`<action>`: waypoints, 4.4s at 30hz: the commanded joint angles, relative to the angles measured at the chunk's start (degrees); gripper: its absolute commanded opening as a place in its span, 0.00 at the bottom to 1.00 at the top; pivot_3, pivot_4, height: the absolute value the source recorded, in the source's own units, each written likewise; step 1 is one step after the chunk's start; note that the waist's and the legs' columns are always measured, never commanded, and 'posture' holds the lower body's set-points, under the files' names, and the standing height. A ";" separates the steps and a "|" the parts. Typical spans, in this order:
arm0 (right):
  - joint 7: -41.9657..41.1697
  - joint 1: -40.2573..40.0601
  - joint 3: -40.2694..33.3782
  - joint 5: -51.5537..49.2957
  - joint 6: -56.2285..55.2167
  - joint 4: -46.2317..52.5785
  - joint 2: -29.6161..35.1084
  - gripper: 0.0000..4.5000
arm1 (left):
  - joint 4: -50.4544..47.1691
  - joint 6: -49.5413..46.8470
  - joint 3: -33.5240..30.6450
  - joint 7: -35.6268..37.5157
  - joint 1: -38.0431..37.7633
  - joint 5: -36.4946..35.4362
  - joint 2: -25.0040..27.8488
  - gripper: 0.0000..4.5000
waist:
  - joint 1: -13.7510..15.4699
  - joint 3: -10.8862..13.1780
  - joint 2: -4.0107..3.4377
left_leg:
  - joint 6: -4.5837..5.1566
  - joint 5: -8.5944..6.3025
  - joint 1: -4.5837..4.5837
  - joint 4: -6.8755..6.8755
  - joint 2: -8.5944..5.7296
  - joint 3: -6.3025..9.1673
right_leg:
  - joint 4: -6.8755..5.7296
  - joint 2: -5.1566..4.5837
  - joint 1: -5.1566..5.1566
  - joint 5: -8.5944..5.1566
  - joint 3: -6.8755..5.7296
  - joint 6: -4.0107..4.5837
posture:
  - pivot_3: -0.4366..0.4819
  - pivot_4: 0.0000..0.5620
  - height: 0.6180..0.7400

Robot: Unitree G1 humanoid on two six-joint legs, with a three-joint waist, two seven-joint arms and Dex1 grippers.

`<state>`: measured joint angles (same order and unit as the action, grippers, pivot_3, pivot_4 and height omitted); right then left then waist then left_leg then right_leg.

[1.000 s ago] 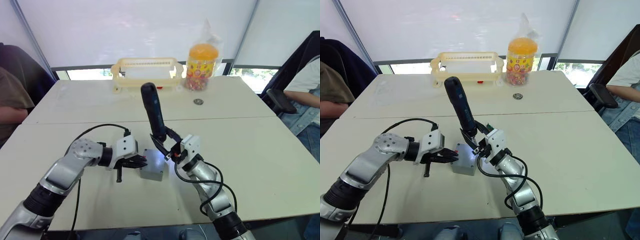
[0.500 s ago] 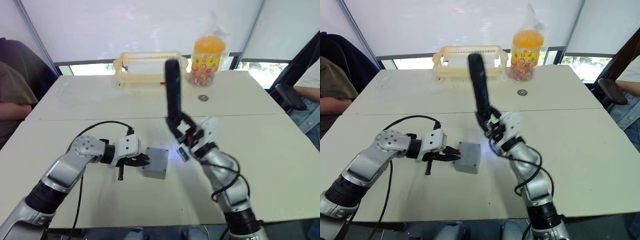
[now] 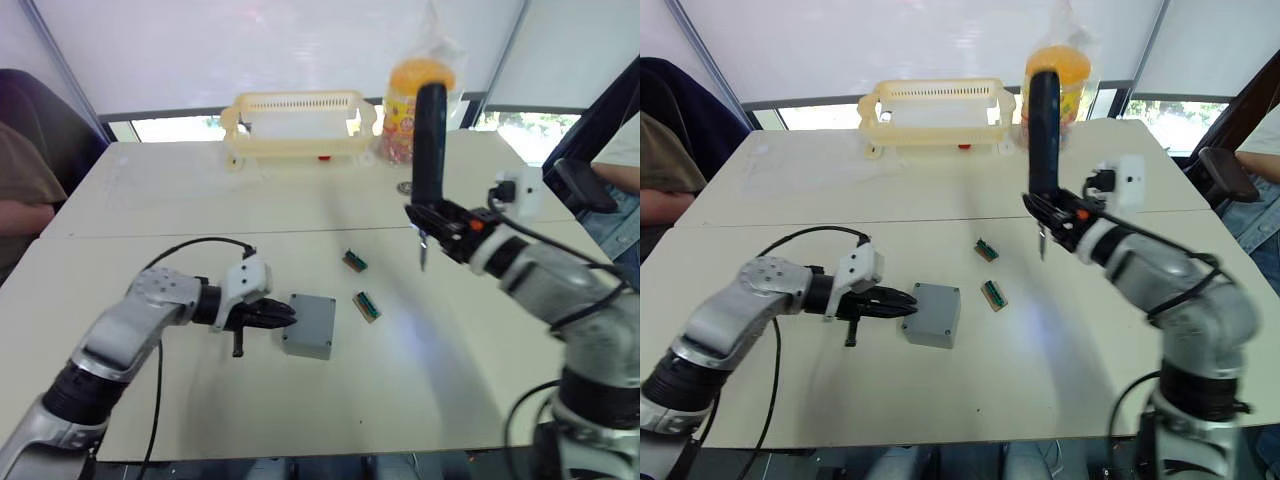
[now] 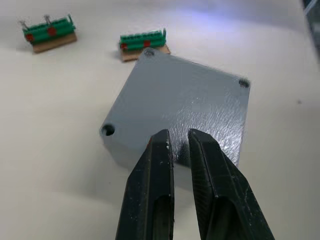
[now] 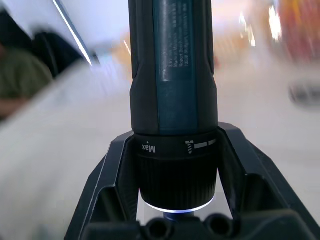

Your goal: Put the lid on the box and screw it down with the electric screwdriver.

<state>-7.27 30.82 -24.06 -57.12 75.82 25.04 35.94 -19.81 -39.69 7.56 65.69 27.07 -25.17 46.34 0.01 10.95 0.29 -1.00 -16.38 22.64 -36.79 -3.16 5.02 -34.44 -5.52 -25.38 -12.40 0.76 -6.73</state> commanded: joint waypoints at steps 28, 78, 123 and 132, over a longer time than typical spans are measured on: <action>-8.05 -2.52 15.60 7.94 -11.37 -11.22 23.18 0.99 | -5.87 3.93 -6.82 -17.97 -13.78 2.71 0.20 0.12 | -0.59 0.28 -0.13 | 0.36 -0.15 0.46 -1.26 -0.06 -0.37 | 0.23 0.04 0.17 0.52 0.15 -0.29 | 0.48 0.27 1.00; -29.73 -1.86 37.96 48.18 -41.51 -4.95 -0.61 0.99 | 5.75 9.10 -10.22 -15.28 -14.23 10.04 -5.43 0.12 | -1.00 0.12 0.12 | 0.00 0.06 -0.16 -1.36 -0.05 -0.42 | -0.73 0.06 0.23 0.75 0.35 -0.36 | 0.48 0.27 1.00; -32.37 -8.23 44.76 55.36 -38.48 0.50 -8.45 0.99 | -7.31 -2.32 -4.39 -20.78 -19.58 2.91 -8.20 0.12 | -0.72 0.07 0.18 | -0.18 0.15 -0.30 -1.35 -0.10 -0.30 | -0.77 0.09 0.39 0.74 0.32 -0.32 | 0.48 0.27 1.00; -32.97 -7.43 43.11 55.02 -38.94 -0.29 -7.29 0.99 | -6.77 -2.59 -4.12 -20.32 -18.50 2.76 -8.09 0.12 | -0.68 0.06 0.19 | -0.18 0.15 -0.30 -1.35 -0.10 -0.30 | -0.77 0.09 0.39 0.74 0.32 -0.32 | 0.48 0.27 1.00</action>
<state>-39.69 22.07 19.79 -1.22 38.43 22.62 28.98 -23.97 -43.12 2.80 43.99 7.55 -20.78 38.18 -0.67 11.01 0.48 -1.17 -16.23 22.35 -38.15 -3.26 4.72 -35.20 -5.43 -24.99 -11.66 1.08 -7.05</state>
